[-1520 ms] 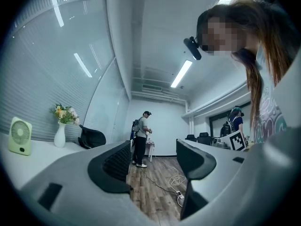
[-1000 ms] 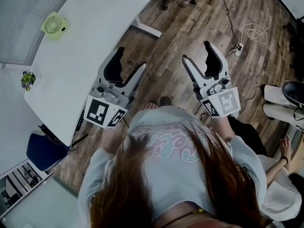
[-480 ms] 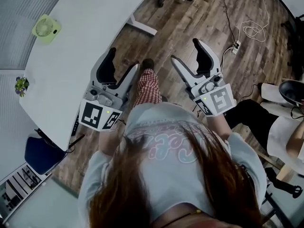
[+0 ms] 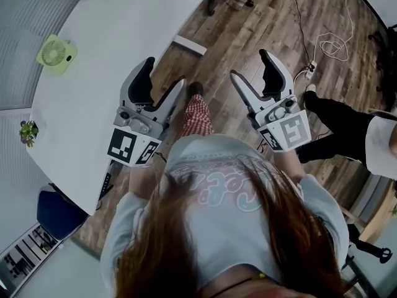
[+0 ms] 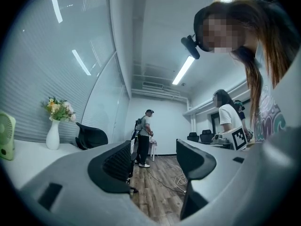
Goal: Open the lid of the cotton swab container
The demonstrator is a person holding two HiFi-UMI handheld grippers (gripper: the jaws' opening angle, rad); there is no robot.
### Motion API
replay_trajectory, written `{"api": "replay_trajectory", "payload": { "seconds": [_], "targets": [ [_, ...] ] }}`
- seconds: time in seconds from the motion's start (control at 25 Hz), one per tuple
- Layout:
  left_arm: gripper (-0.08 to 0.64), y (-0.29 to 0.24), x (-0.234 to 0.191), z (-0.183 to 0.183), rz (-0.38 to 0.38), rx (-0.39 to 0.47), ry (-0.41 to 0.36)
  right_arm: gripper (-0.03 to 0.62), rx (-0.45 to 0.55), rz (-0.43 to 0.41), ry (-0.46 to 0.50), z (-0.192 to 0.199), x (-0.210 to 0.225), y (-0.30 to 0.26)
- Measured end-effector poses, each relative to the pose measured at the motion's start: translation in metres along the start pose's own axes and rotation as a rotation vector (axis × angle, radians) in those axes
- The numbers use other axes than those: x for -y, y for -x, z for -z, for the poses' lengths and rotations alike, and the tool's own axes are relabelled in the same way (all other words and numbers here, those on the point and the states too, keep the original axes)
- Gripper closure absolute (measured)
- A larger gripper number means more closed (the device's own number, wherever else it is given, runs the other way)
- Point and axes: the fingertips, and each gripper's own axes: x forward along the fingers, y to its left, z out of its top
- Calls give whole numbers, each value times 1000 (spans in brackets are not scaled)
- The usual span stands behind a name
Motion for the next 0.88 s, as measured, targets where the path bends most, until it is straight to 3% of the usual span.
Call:
{"api": "replay_trajectory", "payload": {
  "seconds": [0.48,0.88],
  "targets": [
    [285,-85,-98,-14,32,-9,-30,281,14,28,8,-6,70,-108],
    [284,-128,-163,-17,51,-12,-36,281,-5,36,7,-1,98,-180]
  ]
}}
